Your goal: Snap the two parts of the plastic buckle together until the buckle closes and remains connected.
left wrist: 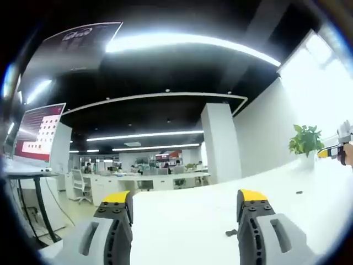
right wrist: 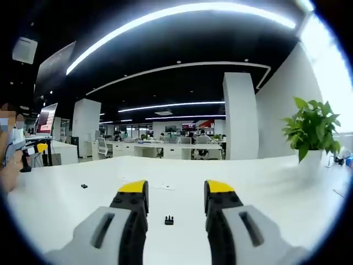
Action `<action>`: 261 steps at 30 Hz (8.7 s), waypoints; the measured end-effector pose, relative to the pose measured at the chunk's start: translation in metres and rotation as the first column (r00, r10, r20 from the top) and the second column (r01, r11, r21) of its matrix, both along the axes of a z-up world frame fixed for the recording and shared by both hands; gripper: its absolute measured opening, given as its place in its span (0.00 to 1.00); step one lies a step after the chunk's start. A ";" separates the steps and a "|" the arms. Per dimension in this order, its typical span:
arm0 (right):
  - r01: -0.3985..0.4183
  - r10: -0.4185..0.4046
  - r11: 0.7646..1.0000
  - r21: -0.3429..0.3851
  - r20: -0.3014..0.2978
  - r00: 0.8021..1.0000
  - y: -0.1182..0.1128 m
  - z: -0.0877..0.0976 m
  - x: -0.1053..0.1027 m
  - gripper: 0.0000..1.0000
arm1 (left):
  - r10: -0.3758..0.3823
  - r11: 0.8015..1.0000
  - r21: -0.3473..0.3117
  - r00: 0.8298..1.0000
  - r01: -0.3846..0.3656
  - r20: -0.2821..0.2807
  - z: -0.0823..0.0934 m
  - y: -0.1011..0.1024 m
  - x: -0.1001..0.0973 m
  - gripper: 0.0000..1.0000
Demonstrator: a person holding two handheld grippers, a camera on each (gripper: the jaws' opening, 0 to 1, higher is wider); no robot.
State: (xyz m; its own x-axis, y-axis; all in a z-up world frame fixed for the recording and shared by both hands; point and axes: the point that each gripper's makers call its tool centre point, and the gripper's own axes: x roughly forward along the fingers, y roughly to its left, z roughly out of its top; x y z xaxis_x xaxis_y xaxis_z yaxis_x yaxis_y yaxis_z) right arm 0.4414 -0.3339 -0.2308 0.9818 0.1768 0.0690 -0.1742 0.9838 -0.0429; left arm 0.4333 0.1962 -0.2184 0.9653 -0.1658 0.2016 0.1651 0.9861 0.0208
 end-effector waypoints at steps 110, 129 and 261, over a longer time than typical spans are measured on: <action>-0.103 0.096 0.993 -0.066 -0.097 0.991 0.043 -0.020 -0.004 0.34 | -0.008 0.972 0.233 0.999 0.019 -0.052 -0.008 -0.028 -0.009 0.73; -0.089 0.072 0.990 -0.105 -0.152 0.986 0.040 -0.035 0.002 0.34 | -0.018 0.967 0.251 0.996 0.040 -0.089 -0.017 -0.030 -0.002 0.72; -0.184 0.150 0.976 -0.117 -0.249 0.957 0.052 -0.056 0.001 0.34 | -0.100 0.412 0.164 0.224 0.896 -0.970 -0.168 -0.135 0.104 0.10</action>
State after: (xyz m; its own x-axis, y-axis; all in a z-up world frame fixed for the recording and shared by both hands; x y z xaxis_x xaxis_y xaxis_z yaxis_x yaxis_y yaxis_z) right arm 0.4429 -0.2824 -0.2872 0.9224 0.3310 -0.1990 -0.3571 0.9272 -0.1131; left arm 0.5371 0.0612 -0.3861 0.1444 -0.3473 -0.9266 0.9286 0.3709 0.0057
